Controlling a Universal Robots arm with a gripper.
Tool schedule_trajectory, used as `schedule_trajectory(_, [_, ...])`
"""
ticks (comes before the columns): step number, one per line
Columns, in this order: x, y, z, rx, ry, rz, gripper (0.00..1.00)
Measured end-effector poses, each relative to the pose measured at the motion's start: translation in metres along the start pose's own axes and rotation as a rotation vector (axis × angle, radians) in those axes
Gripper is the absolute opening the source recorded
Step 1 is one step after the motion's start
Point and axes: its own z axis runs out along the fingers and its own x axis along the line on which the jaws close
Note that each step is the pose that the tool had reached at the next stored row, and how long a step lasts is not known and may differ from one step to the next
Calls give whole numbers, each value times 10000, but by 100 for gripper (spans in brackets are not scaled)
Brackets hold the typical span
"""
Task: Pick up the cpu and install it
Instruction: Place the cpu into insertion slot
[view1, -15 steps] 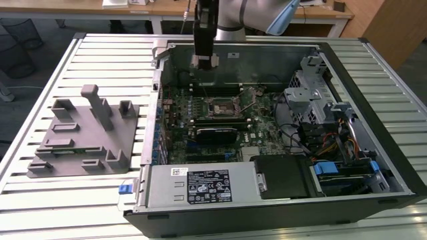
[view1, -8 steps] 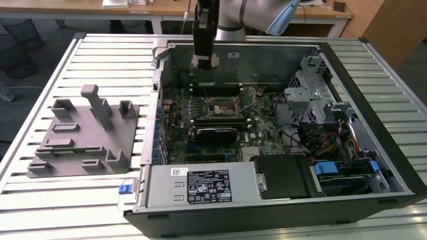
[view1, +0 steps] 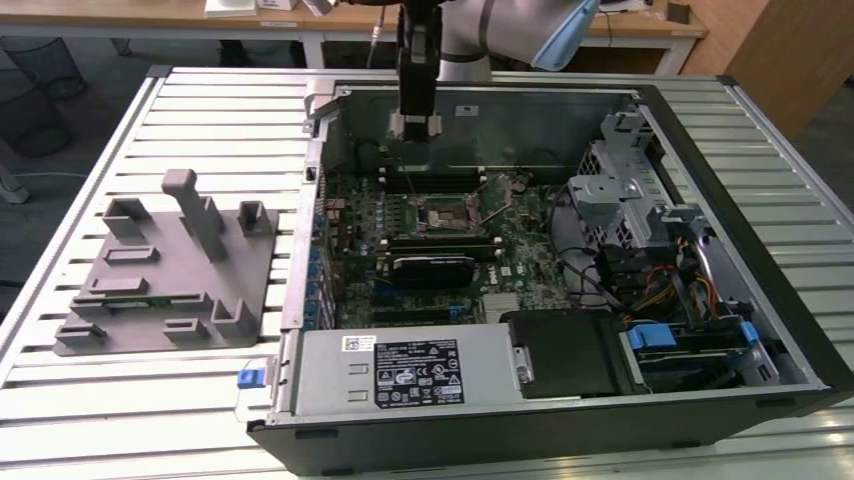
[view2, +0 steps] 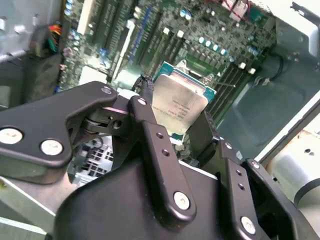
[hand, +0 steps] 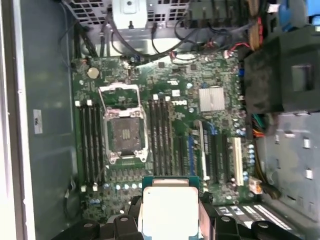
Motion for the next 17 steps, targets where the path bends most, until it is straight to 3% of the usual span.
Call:
schedule_trajectory(6, [233,87,104,0,1,-1,53])
schedule_trajectory(10, [341,196,175,-1,2,0,53])
schedule_trajectory(13, [395,268,227,-1,0,-8,53])
schedule_trajectory(17, [422,285,300,-19,5,-133,53])
